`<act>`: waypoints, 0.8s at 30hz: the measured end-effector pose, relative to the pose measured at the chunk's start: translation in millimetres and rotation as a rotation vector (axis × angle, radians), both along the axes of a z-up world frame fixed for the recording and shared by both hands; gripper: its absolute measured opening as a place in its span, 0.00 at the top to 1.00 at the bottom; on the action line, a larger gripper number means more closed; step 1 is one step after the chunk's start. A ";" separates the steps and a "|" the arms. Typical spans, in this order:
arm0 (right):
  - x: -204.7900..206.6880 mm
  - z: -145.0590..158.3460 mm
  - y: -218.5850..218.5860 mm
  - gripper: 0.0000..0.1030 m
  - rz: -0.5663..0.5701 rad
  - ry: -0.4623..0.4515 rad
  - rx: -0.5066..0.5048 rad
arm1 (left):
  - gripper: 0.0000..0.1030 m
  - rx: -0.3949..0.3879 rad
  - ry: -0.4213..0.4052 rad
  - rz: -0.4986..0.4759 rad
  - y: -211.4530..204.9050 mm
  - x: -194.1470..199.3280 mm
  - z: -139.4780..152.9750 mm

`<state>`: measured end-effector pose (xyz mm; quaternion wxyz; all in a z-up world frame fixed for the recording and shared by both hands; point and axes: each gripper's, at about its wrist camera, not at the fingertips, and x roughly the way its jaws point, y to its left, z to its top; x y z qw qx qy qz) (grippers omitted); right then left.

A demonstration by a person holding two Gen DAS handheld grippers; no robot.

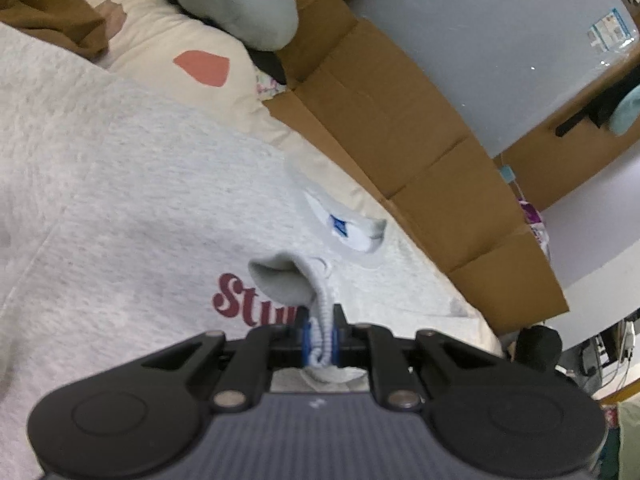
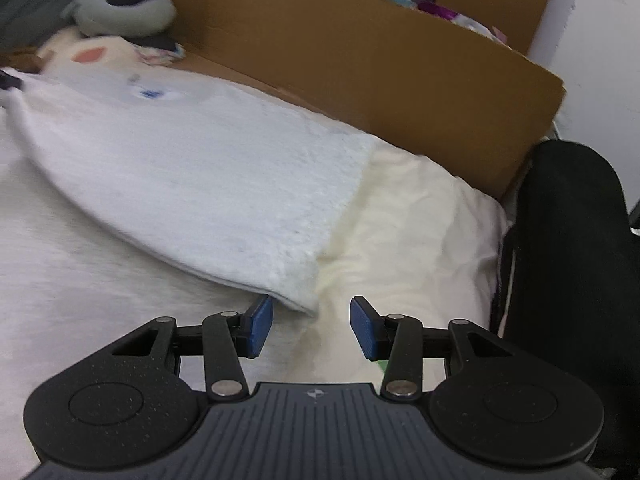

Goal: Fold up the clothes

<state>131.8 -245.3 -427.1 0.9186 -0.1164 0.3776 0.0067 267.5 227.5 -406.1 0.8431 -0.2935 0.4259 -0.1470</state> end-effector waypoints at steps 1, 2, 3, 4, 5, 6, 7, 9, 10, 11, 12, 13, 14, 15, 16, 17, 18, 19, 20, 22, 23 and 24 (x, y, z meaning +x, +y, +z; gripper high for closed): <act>-3.1 3.4 1.5 0.52 0.014 -0.006 0.011 | 0.90 0.002 0.003 0.000 0.4 0.9 -2.3; -2.8 8.0 2.6 0.52 0.018 -0.019 0.023 | 0.90 0.004 0.005 -0.002 -0.2 1.5 -4.2; -2.5 12.6 3.7 0.52 0.021 -0.033 0.036 | 0.90 0.009 0.006 -0.005 -1.0 1.9 -5.9; 2.4 15.9 2.6 0.52 0.015 -0.041 0.052 | 0.90 0.014 0.006 -0.009 -1.8 2.3 -7.6; 7.4 19.2 1.5 0.52 0.009 -0.048 0.069 | 0.90 0.019 0.007 -0.012 -2.6 2.7 -9.2; 12.4 22.5 0.3 0.52 0.003 -0.055 0.085 | 0.90 0.022 0.009 -0.014 -3.3 3.2 -10.8; 20.1 22.5 -1.2 0.52 -0.012 -0.052 0.091 | 0.90 0.025 0.010 -0.015 -3.9 3.7 -12.4; 36.5 20.3 -4.7 0.52 -0.041 -0.033 0.106 | 0.90 0.027 0.014 -0.016 -4.1 4.1 -15.1; 45.6 16.8 -8.2 0.52 -0.050 -0.016 0.124 | 0.89 0.026 0.016 -0.018 -4.2 4.8 -16.3; 54.8 13.3 -11.7 0.52 -0.059 0.001 0.143 | 0.89 0.026 0.018 -0.020 -4.4 5.6 -17.6; 63.9 9.7 -15.1 0.52 -0.068 0.018 0.161 | 0.89 0.025 0.018 -0.022 -4.5 5.7 -18.2; 71.4 6.8 -18.0 0.52 -0.081 0.026 0.172 | 0.89 0.025 0.018 -0.025 -4.5 5.8 -18.7; 79.6 3.4 -21.5 0.52 -0.093 0.041 0.186 | 0.89 0.024 0.017 -0.027 -4.6 5.8 -19.3; 86.1 0.3 -25.5 0.52 -0.104 0.050 0.203 | 0.89 0.023 0.017 -0.029 -4.2 5.4 -19.6; 92.5 -2.9 -29.4 0.52 -0.116 0.059 0.219 | 0.89 0.022 0.017 -0.031 -4.2 5.5 -20.4; 99.1 -6.4 -33.2 0.52 -0.125 0.069 0.234 | 0.89 0.024 0.016 -0.033 -4.2 5.5 -21.2; 104.3 -9.3 -36.0 0.52 -0.131 0.077 0.244 | 0.89 0.026 0.016 -0.035 -4.2 5.5 -22.0; 108.8 -12.4 -39.1 0.52 -0.137 0.082 0.253 | 0.89 0.027 0.016 -0.037 -4.2 5.7 -23.0; 113.6 -15.3 -41.9 0.52 -0.139 0.089 0.272 | 0.88 0.027 0.016 -0.038 -4.4 5.9 -24.0; 122.6 -19.3 -47.9 0.53 -0.132 0.101 0.320 | 0.88 0.026 0.021 -0.039 -4.2 6.7 -26.8; 128.2 -20.2 -51.4 0.56 -0.123 0.108 0.340 | 0.88 0.026 0.023 -0.041 -4.3 7.0 -28.1; 133.9 -21.0 -55.0 0.61 -0.114 0.116 0.359 | 0.88 0.027 0.025 -0.043 -4.3 7.4 -29.4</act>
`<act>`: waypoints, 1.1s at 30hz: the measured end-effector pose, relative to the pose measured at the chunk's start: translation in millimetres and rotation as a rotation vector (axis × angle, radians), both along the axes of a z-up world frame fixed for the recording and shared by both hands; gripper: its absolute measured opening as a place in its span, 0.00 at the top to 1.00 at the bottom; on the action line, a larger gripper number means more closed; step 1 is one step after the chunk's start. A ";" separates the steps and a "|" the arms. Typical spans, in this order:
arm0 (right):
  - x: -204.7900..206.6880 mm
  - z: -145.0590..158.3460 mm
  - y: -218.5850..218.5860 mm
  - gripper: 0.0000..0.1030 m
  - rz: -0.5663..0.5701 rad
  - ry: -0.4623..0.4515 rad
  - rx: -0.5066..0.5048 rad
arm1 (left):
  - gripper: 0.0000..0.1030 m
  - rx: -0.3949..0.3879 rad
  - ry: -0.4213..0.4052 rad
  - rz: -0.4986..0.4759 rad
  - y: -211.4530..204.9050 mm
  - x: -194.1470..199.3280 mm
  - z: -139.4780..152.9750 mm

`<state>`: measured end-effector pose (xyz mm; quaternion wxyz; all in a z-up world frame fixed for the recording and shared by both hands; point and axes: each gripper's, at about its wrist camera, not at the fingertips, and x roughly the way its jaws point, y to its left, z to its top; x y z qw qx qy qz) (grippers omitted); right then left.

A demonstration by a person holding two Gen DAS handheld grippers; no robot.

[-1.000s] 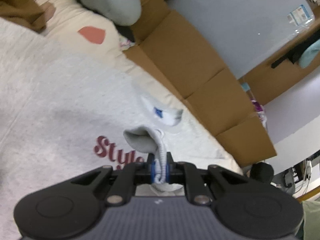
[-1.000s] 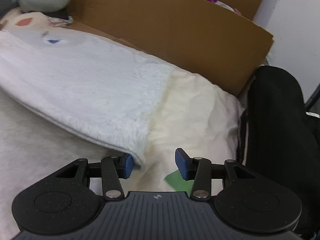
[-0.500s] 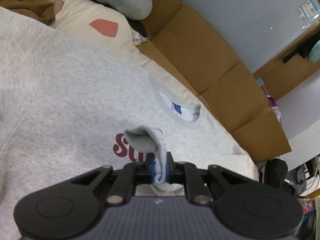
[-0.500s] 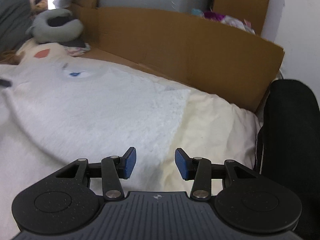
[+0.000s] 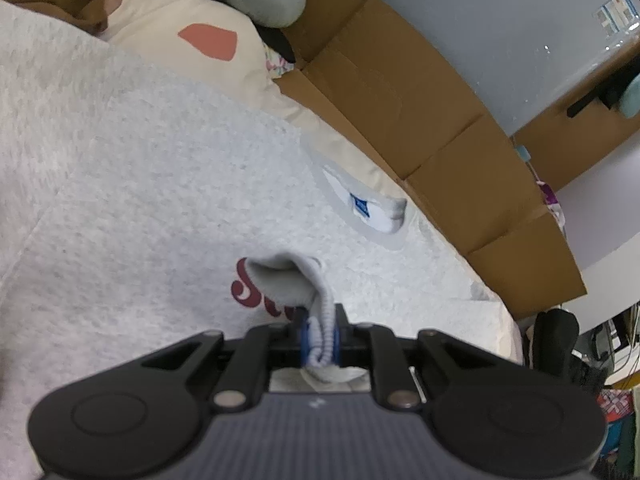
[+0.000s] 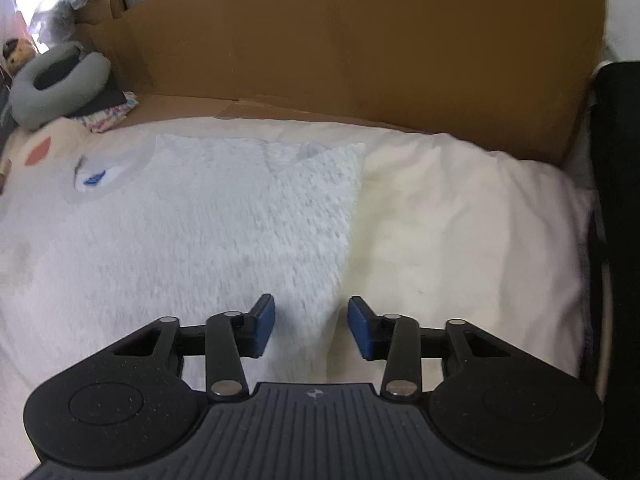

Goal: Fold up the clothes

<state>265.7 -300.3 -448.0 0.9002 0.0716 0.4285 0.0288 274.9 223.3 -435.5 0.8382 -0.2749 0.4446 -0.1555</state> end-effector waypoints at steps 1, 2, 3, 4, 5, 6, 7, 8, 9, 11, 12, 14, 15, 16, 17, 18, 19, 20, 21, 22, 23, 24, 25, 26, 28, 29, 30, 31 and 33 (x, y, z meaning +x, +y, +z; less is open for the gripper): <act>6.1 -0.4 -3.8 0.64 0.005 0.008 0.014 | 0.88 0.001 0.002 -0.003 0.0 0.0 -1.1; 15.4 -1.7 -8.3 0.66 0.007 0.021 0.028 | 0.87 0.001 0.007 -0.002 0.2 1.3 -2.7; 21.2 -2.5 -11.7 0.68 0.010 0.029 0.041 | 0.86 0.002 0.011 -0.001 0.6 2.8 -4.4; 27.6 -3.2 -15.3 0.69 0.016 0.036 0.054 | 0.83 0.001 0.016 0.001 1.0 4.0 -6.2; 34.4 -3.8 -19.2 0.69 0.020 0.043 0.064 | 0.80 -0.001 0.020 0.002 1.5 5.1 -8.0; 40.0 -4.2 -22.9 0.69 0.017 0.049 0.074 | 0.80 0.000 0.022 0.005 2.2 7.6 -10.0; 45.6 -4.7 -26.6 0.69 0.013 0.056 0.084 | 0.78 0.001 0.023 0.006 2.7 9.8 -12.0; 51.8 -4.7 -30.5 0.69 0.004 0.056 0.096 | 0.74 -0.002 0.025 0.008 3.2 12.4 -14.2; 57.9 -4.7 -34.5 0.69 -0.005 0.056 0.108 | 0.72 -0.008 0.027 0.009 3.5 13.8 -15.8; 69.1 -4.6 -40.7 0.69 -0.026 0.049 0.127 | 0.60 -0.018 0.031 0.007 3.1 19.8 -20.0; 74.7 -4.6 -43.8 0.69 -0.037 0.045 0.136 | 0.58 -0.019 0.034 0.007 1.9 21.3 -21.7; 85.0 -4.9 -49.0 0.69 -0.057 0.047 0.163 | 0.54 -0.018 0.039 0.006 0.4 23.3 -24.6; 89.6 -5.3 -50.3 0.70 -0.062 0.048 0.177 | 0.55 -0.018 0.043 0.006 -0.5 24.7 -26.3; 94.1 -5.1 -51.4 0.76 -0.061 0.047 0.185 | 0.56 -0.023 0.043 0.006 -1.8 25.4 -27.5; 96.7 -4.1 -52.2 0.86 -0.064 0.041 0.184 | 0.65 -0.029 0.042 0.006 -3.3 26.1 -28.7; 99.2 -3.1 -52.9 0.95 -0.067 0.035 0.183 | 0.74 -0.032 0.045 0.004 -4.3 26.4 -28.9; 100.3 -1.8 -54.0 0.96 -0.071 0.028 0.179 | 0.85 -0.034 0.047 0.001 -5.3 26.6 -28.9; 101.3 0.2 -53.5 0.97 -0.065 0.018 0.172 | 0.86 -0.028 0.043 -0.002 -7.0 26.5 -27.3; 101.8 2.8 -52.2 0.97 -0.054 0.008 0.157 | 0.86 -0.026 0.032 -0.006 -8.6 26.5 -25.4; 101.8 5.5 -50.8 0.97 -0.045 -0.002 0.146 | 0.87 -0.031 0.018 -0.013 -9.6 25.7 -22.7; 101.8 8.4 -49.5 0.97 -0.036 -0.012 0.135 | 0.88 -0.046 0.003 -0.020 -10.9 24.5 -19.4; 102.4 10.4 -50.1 0.98 -0.036 -0.018 0.142 | 0.88 -0.058 -0.007 -0.024 -11.4 23.5 -17.3; 104.8 12.0 -51.5 0.98 -0.036 -0.022 0.148 | 0.88 -0.069 -0.016 -0.029 -11.7 22.6 -15.3; 107.6 13.4 -54.8 0.98 -0.036 -0.022 0.158 | 0.88 -0.077 -0.022 -0.032 -11.9 22.0 -13.8; 112.9 12.5 -58.6 0.98 -0.035 -0.017 0.154 | 0.88 -0.088 -0.031 -0.027 -10.6 20.6 -13.5; 115.3 10.5 -60.8 0.98 -0.035 -0.010 0.151 | 0.88 -0.096 -0.036 -0.023 -9.5 19.8 -13.8; 117.9 7.1 -61.8 0.98 -0.033 0.000 0.145 | 0.88 -0.106 -0.043 -0.014 -7.9 18.9 -14.6; 119.3 3.3 -61.3 0.98 -0.034 0.009 0.137 | 0.88 -0.113 -0.049 -0.001 -6.0 17.9 -15.7; 121.2 -3.9 -57.9 0.97 -0.038 0.018 0.125 | 0.88 -0.106 -0.043 0.015 -4.4 16.9 -20.3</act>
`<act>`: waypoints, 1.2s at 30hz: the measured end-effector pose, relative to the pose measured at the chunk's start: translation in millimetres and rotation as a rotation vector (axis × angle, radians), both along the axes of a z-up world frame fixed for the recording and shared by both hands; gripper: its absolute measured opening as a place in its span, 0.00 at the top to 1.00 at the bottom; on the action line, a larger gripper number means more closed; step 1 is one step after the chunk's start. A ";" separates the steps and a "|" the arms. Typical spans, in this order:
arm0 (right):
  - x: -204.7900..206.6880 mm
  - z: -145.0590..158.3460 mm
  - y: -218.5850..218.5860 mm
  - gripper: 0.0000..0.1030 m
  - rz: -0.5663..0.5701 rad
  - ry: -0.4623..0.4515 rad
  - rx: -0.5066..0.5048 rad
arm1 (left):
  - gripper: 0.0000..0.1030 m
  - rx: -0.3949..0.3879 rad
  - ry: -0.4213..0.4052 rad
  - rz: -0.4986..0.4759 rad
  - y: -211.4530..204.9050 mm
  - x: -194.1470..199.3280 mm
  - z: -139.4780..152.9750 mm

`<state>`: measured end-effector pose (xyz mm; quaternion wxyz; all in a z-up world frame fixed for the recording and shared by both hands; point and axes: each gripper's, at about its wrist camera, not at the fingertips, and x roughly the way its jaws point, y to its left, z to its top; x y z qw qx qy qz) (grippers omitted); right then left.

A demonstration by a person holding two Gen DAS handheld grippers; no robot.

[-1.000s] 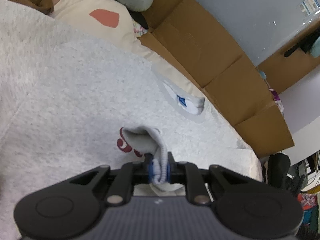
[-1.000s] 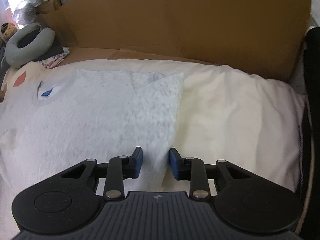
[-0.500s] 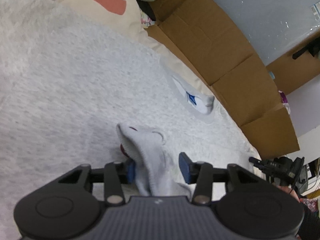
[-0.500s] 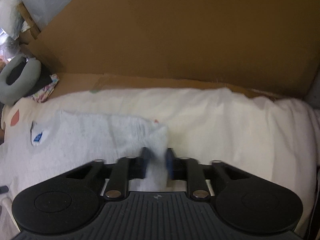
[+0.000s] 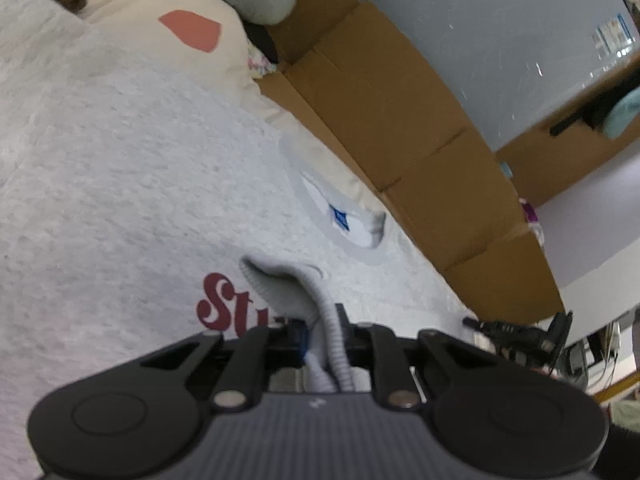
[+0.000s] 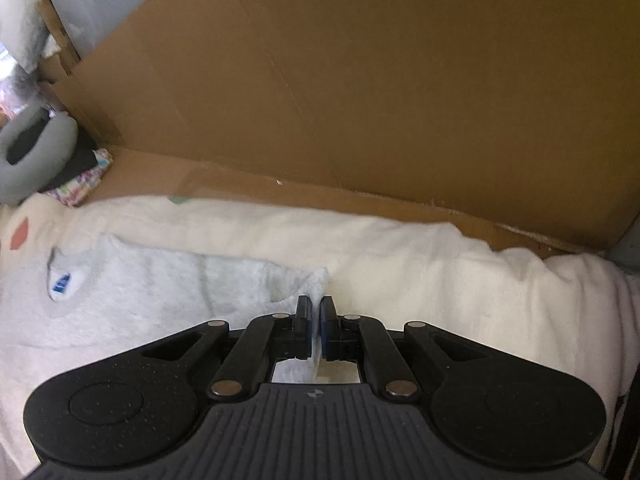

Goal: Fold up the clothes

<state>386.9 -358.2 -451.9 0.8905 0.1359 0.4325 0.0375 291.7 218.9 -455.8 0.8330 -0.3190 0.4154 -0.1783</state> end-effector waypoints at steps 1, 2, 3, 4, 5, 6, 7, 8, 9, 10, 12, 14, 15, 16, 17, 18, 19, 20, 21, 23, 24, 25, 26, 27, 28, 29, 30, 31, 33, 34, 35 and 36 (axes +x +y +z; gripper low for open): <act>0.0 -2.0 0.2 0.97 -0.008 -0.002 -0.002 | 0.88 0.020 0.010 -0.005 -0.3 -1.3 -2.1; -0.6 -3.3 -0.6 0.97 -0.016 -0.006 0.003 | 0.88 0.041 0.020 -0.011 -0.7 -2.8 -4.0; -0.9 -3.4 -1.3 0.97 -0.019 -0.011 0.008 | 0.88 0.057 0.023 -0.019 2.0 -5.2 -5.3; -1.0 -1.8 -2.4 0.97 -0.022 -0.021 0.013 | 0.88 0.062 0.019 -0.025 2.4 -7.0 -4.8; -1.6 1.8 -4.0 0.97 -0.023 -0.036 0.028 | 0.88 0.049 0.002 -0.028 3.7 -9.5 -2.3; -2.1 5.5 -5.7 0.97 -0.024 -0.051 0.043 | 0.88 0.029 -0.023 -0.029 5.3 -11.9 1.6; -2.7 9.1 -7.3 0.97 -0.025 -0.066 0.058 | 0.88 0.008 -0.049 -0.029 6.9 -14.2 5.7; -2.8 10.4 -8.0 0.98 -0.026 -0.072 0.068 | 0.88 -0.017 -0.085 -0.032 8.1 -16.5 10.4; -2.8 11.7 -8.6 0.98 -0.026 -0.078 0.079 | 0.88 -0.032 -0.113 -0.033 8.8 -18.1 14.4; -3.7 10.3 -9.4 0.98 -0.032 -0.078 0.081 | 0.88 -0.043 -0.139 -0.030 9.1 -19.7 17.6; -5.7 7.3 -11.0 0.98 -0.044 -0.077 0.084 | 0.89 -0.041 -0.153 -0.028 8.3 -19.9 17.8; -7.2 1.5 -12.2 0.98 -0.063 -0.067 0.083 | 0.88 -0.008 -0.137 -0.025 5.6 -17.5 14.6; -8.0 -1.5 -12.9 0.98 -0.073 -0.062 0.082 | 0.88 0.028 -0.112 -0.022 3.2 -14.7 11.0; -7.7 -4.7 -12.4 0.97 -0.077 -0.045 0.076 | 0.86 0.080 -0.059 -0.018 0.3 -11.2 5.0; -7.5 -8.0 -12.0 0.96 -0.080 -0.027 0.070 | 0.85 0.108 -0.009 -0.014 -0.3 -9.8 -1.3; -8.0 -6.4 -11.3 0.95 -0.079 -0.022 0.055 | 0.84 0.132 0.039 -0.010 -0.7 -8.6 -7.5; -8.4 -4.8 -10.6 0.94 -0.077 -0.018 0.039 | 0.80 0.122 0.040 -0.002 1.4 -11.0 -8.0; -8.9 -3.1 -10.0 0.90 -0.076 -0.014 0.024 | 0.76 0.107 0.036 0.007 3.8 -13.9 -7.8; -9.4 -1.5 -9.3 0.84 -0.075 -0.010 0.009 | 0.75 0.113 0.035 0.004 3.9 -15.3 -6.0; -12.5 3.6 -8.9 0.82 -0.072 0.000 -0.009 | 0.73 0.130 0.031 -0.011 4.1 -16.8 -1.4; -16.4 6.8 -8.9 0.82 -0.070 0.004 -0.002 | 0.73 0.128 0.029 -0.010 5.3 -18.4 1.0; -20.3 10.0 -8.9 0.82 -0.068 0.008 0.005 | 0.73 0.121 0.027 -0.004 7.0 -20.3 3.5; -26.7 14.4 -6.2 0.81 -0.054 0.006 0.006 | 0.72 0.113 0.026 0.001 8.9 -22.3 6.0; -33.5 18.2 -2.7 0.77 -0.044 0.006 -0.005 | 0.72 0.114 0.023 0.002 8.2 -25.1 7.6; -40.5 20.8 0.7 0.74 -0.036 0.008 -0.015 | 0.72 0.118 0.018 0.001 8.1 -27.3 10.0; -50.6 22.4 4.2 0.70 -0.026 0.012 -0.013 | 0.72 0.123 0.013 0.000 8.1 -29.5 12.4; -58.3 23.4 7.6 0.67 -0.013 0.017 -0.007 | 0.72 0.124 0.012 0.000 7.1 -33.0 13.5; -66.3 24.1 10.9 0.66 0.000 0.026 -0.004 | 0.71 0.124 0.014 0.000 6.0 -34.3 15.0; -83.8 23.8 18.3 0.63 0.028 0.039 -0.020 | 0.71 0.124 0.018 0.002 4.2 -32.3 16.1; -91.5 22.2 21.3 0.63 0.038 0.051 -0.027 | 0.71 0.122 0.018 0.004 4.4 -34.0 16.9; -99.2 20.5 24.3 0.63 0.049 0.062 -0.033 | 0.71 0.119 0.021 0.006 3.9 -36.0 17.7; -105.6 18.9 26.6 0.63 0.056 0.073 -0.031 | 0.71 0.115 0.023 0.007 3.4 -37.9 18.5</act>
